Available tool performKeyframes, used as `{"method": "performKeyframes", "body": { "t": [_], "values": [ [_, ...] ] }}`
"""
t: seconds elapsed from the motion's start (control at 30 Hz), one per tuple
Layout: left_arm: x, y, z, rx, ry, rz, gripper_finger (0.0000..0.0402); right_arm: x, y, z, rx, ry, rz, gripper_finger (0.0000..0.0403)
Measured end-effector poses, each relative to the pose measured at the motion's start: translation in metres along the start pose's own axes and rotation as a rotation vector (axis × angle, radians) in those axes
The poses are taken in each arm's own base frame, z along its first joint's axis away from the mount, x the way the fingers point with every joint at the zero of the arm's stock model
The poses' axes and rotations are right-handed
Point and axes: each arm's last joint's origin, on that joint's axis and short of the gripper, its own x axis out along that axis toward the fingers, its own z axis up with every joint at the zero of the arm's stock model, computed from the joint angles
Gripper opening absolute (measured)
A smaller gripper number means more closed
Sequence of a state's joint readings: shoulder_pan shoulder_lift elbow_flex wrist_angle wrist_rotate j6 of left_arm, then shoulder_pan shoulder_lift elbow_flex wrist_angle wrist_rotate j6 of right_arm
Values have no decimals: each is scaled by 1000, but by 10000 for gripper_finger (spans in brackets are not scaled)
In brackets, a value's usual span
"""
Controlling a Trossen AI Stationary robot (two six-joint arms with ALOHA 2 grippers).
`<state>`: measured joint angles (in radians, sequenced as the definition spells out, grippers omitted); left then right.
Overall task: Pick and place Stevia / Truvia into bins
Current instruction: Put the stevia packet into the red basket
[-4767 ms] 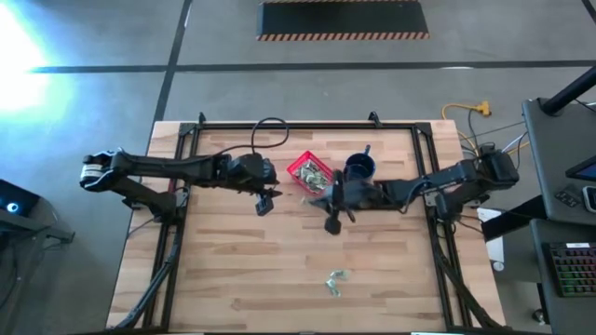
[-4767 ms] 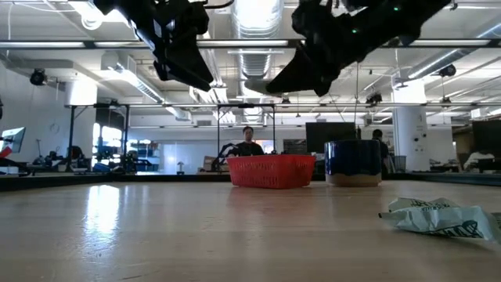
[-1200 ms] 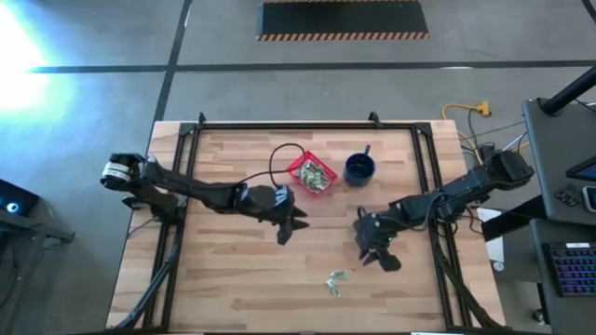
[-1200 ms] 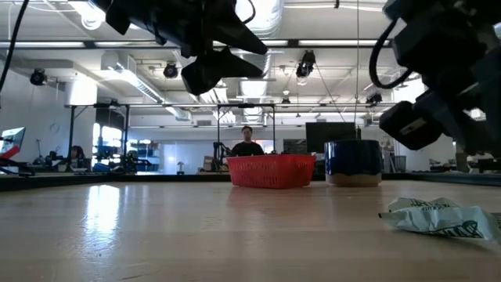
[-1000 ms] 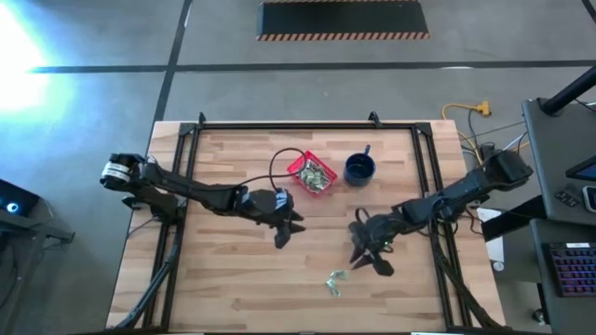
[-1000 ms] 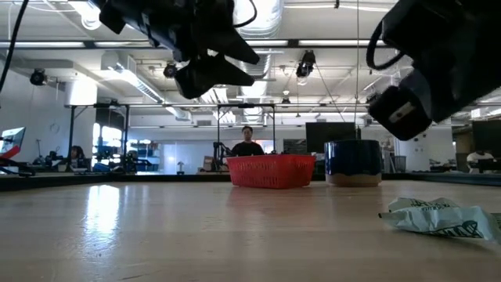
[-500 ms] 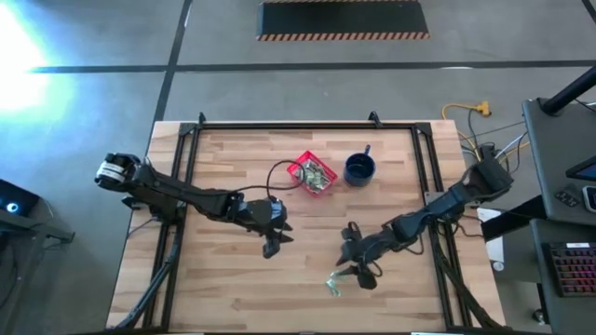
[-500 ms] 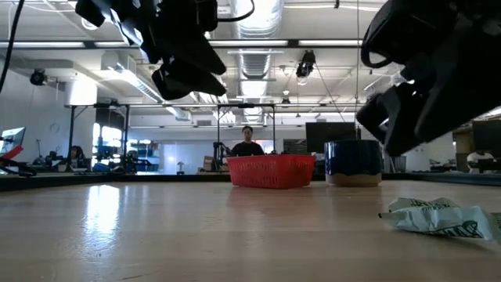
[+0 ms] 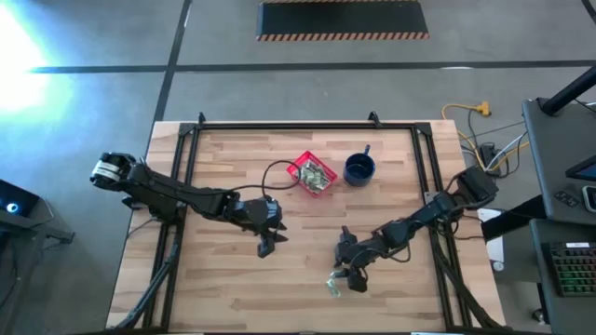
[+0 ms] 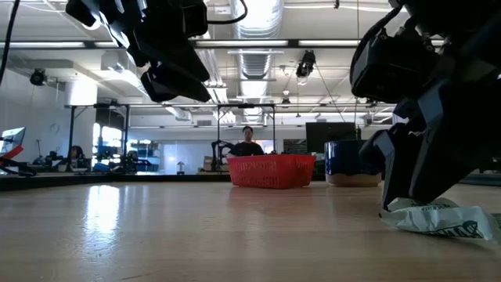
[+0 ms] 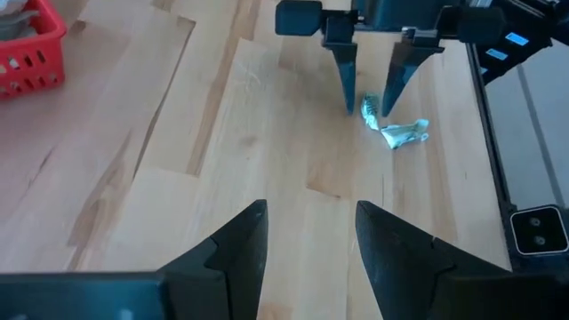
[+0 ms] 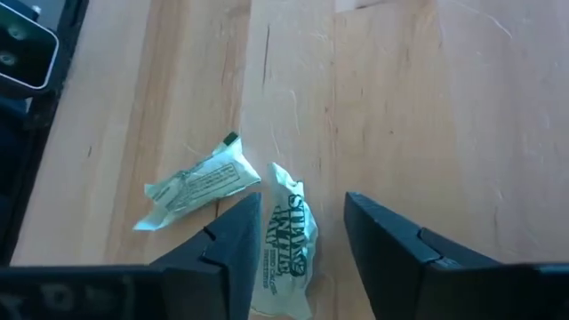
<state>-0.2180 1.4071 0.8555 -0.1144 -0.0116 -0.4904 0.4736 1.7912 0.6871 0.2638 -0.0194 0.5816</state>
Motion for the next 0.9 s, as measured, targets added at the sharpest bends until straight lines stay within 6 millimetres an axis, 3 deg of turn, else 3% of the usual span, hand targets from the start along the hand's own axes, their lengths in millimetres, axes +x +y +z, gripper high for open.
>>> {"method": "performKeyframes", "body": {
  "t": [0.6,0.73,0.9],
  "values": [
    [1,2,-4,5,17,9,155,-5,7,-2,-9,-2,-39,32],
    [1,2,-4,3,17,8,155,-13,10,0,-6,-6,-25,12],
    [1,2,-4,8,17,9,155,-33,16,16,-21,-142,-42,9]
  ]
}}
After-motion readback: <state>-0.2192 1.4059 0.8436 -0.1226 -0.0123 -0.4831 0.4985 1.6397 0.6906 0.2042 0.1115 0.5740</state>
